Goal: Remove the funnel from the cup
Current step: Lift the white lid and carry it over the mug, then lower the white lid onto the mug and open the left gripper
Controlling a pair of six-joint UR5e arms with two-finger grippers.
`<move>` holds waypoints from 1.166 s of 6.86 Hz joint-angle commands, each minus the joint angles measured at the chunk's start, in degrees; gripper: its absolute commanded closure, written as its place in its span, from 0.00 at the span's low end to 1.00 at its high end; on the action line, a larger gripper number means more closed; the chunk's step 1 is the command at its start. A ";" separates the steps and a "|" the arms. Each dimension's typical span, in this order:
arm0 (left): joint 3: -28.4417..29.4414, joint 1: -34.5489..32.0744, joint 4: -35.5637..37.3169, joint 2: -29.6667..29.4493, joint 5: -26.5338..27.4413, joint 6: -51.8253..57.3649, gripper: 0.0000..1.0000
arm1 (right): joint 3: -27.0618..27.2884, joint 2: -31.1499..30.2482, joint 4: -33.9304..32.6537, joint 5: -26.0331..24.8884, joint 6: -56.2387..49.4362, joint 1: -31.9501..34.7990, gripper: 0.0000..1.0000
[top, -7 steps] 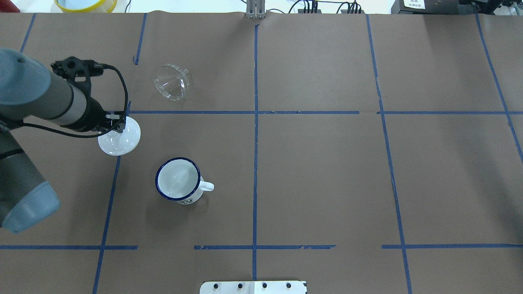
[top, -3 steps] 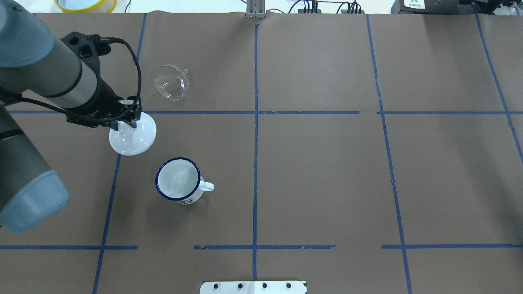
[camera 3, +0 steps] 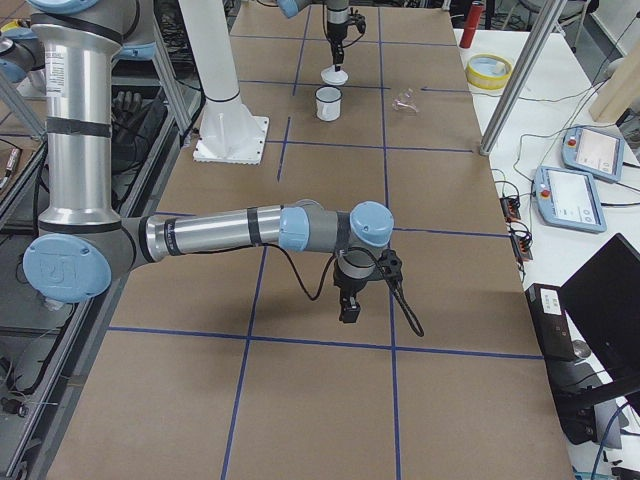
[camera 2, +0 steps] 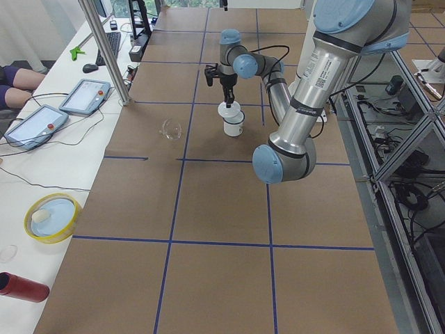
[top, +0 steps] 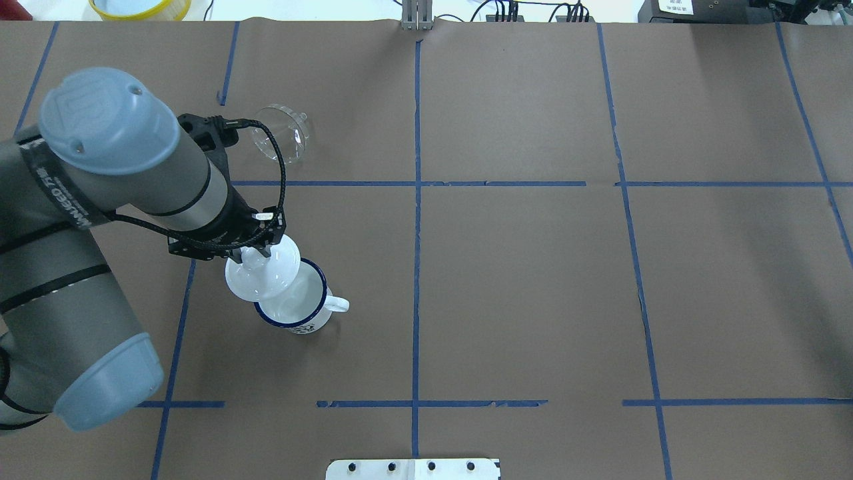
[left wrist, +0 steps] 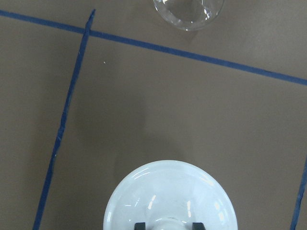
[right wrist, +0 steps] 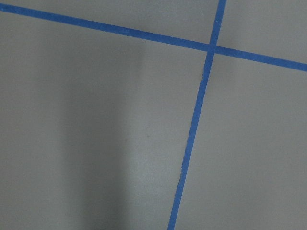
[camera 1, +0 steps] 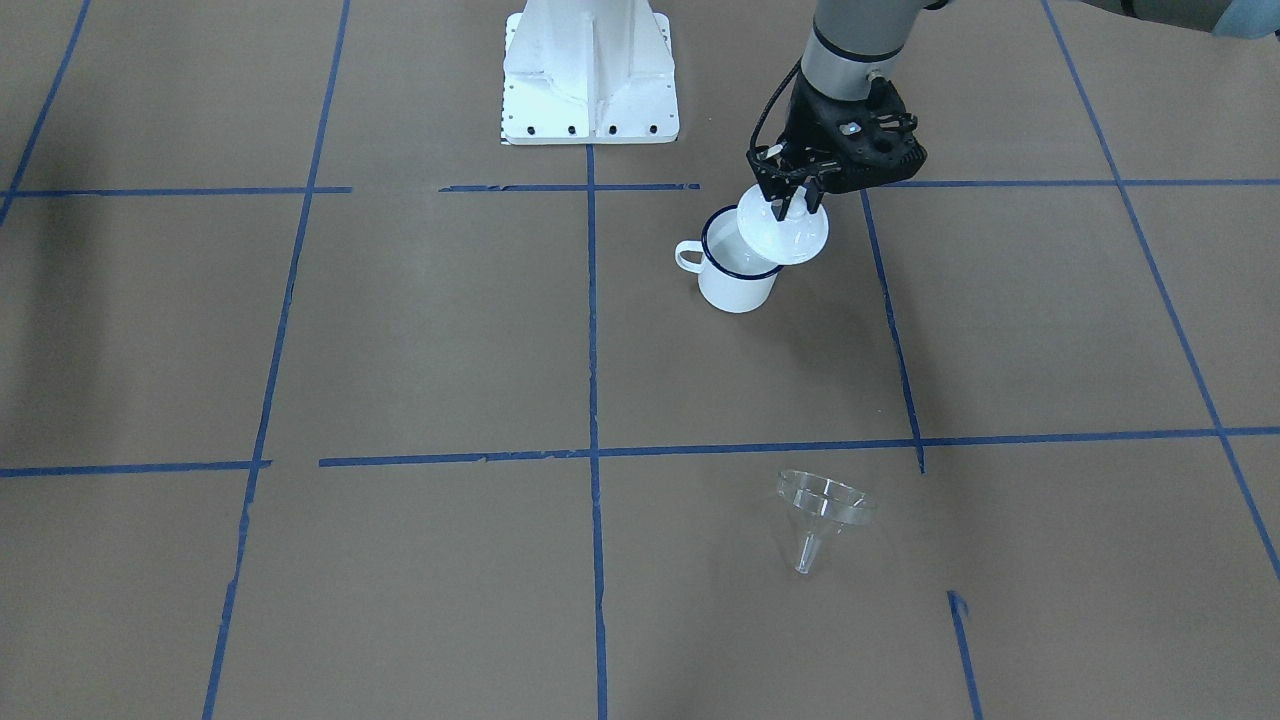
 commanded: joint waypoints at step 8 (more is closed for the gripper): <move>4.19 3.35 -0.91 -1.76 1.91 -2.16 1.00 | 0.00 -0.07 0.00 0.00 0.00 0.00 0.00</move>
